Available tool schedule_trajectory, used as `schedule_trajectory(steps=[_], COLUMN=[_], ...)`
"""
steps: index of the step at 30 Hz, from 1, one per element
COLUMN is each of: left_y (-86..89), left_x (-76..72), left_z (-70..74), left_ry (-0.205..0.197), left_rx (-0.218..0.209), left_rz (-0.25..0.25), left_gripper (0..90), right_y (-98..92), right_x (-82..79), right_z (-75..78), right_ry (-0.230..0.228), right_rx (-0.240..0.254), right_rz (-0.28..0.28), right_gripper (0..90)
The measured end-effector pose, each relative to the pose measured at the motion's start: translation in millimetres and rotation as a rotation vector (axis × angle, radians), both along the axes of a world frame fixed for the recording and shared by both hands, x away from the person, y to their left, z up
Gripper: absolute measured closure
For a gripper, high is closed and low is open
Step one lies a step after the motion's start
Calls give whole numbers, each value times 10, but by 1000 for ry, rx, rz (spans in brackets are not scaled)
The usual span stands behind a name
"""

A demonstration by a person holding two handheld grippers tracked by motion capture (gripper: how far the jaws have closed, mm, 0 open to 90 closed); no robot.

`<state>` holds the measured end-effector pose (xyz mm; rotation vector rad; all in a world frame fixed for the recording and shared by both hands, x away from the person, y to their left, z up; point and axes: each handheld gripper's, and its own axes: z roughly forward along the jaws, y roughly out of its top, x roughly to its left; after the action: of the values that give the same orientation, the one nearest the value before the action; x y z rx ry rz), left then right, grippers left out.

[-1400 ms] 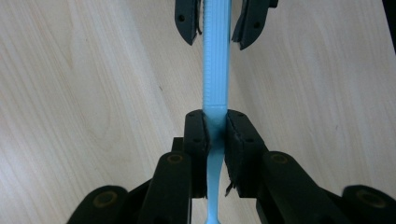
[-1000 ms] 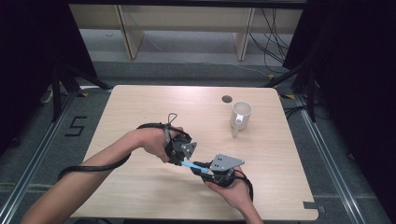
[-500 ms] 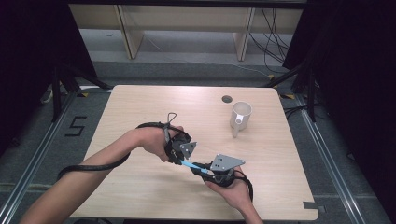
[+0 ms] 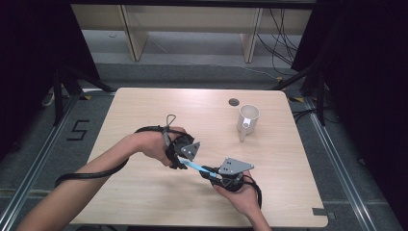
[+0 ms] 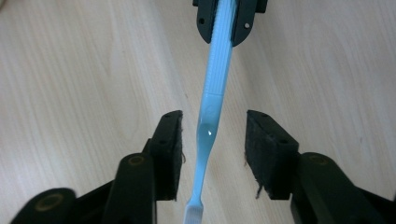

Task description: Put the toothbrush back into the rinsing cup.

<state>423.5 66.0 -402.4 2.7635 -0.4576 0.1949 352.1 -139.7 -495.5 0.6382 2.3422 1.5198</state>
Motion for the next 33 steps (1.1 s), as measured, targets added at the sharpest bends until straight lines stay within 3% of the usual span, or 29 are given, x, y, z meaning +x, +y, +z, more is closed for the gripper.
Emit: schedule_trajectory(steps=[2,3,4,5,6,7,9,10,11,12,13,14,15,16,18,19,20,21,22,23,25,26,27,28,29,31,33], left_y=[36,81,81,137,137,196,252,252,303,303,356,356,408,435,464,514,514,563,563,611,653,653,700,700,732,739,735], left_x=[-7,-15,-15,-28,-28,-42,-67,-67,-92,-92,-120,-120,-143,-152,-155,-175,-175,-186,-186,-189,-187,-187,-172,-172,-165,-162,-165], left_z=[6,18,18,27,27,29,26,26,21,21,5,5,-18,-30,-39,-93,-93,-159,-159,-226,-292,-292,-336,-336,-386,-454,-489], left_ry=[-24,-39,-39,-49,-49,-50,-61,-61,-71,-71,-66,-66,-74,-75,-79,-52,-52,-26,-26,-4,23,23,55,55,94,147,168], left_rx=[-35,-81,-81,-133,-133,-185,-225,-225,-271,-271,-326,-326,-371,-386,-393,-444,-444,-485,-485,-517,-575,-575,-622,-622,-690,-752,-772], left_rz=[14,31,31,53,53,77,95,95,100,100,114,114,130,136,138,165,165,187,187,214,261,261,314,314,372,419,440], left_gripper=[500,466,455,441,426,420,408,405,400,392,381,374,372,371,368,366,364,364,363,362,362,362,363,365,367,369,369], right_y=[-7,-25,-25,-61,-61,-94,-121,-134,-154,-154,-194,-194,-221,-237,-272,-284,-288,-311,-323,-328,-364,-364,-380,-380,-394,-382,-378], right_x=[3,18,18,10,10,11,5,1,6,6,29,29,41,38,53,54,57,62,76,60,80,80,56,56,51,44,15], right_z=[-4,-8,-8,1,1,-3,-14,-14,-14,-14,-9,-9,-5,5,19,25,28,45,55,68,102,102,145,145,181,205,245], right_ry=[0,-31,-31,-6,-6,-10,3,12,4,4,-27,-27,-37,-16,-34,-28,-22,-31,-50,-38,-87,-87,-75,-75,-102,-107,-96], right_rx=[3,3,3,3,3,13,30,31,26,26,20,20,36,37,42,55,76,69,78,93,96,96,109,109,128,165,170], right_rz=[-3,-25,-25,-43,-43,-70,-104,-105,-116,-116,-132,-132,-156,-161,-187,-203,-211,-225,-222,-256,-271,-271,-289,-289,-305,-311,-328], right_gripper=[788,788,788,788,788,788,788,788,788,788,788,788,788,788,788,788,788,788,788,788,788,788,788,788,788,788,788])
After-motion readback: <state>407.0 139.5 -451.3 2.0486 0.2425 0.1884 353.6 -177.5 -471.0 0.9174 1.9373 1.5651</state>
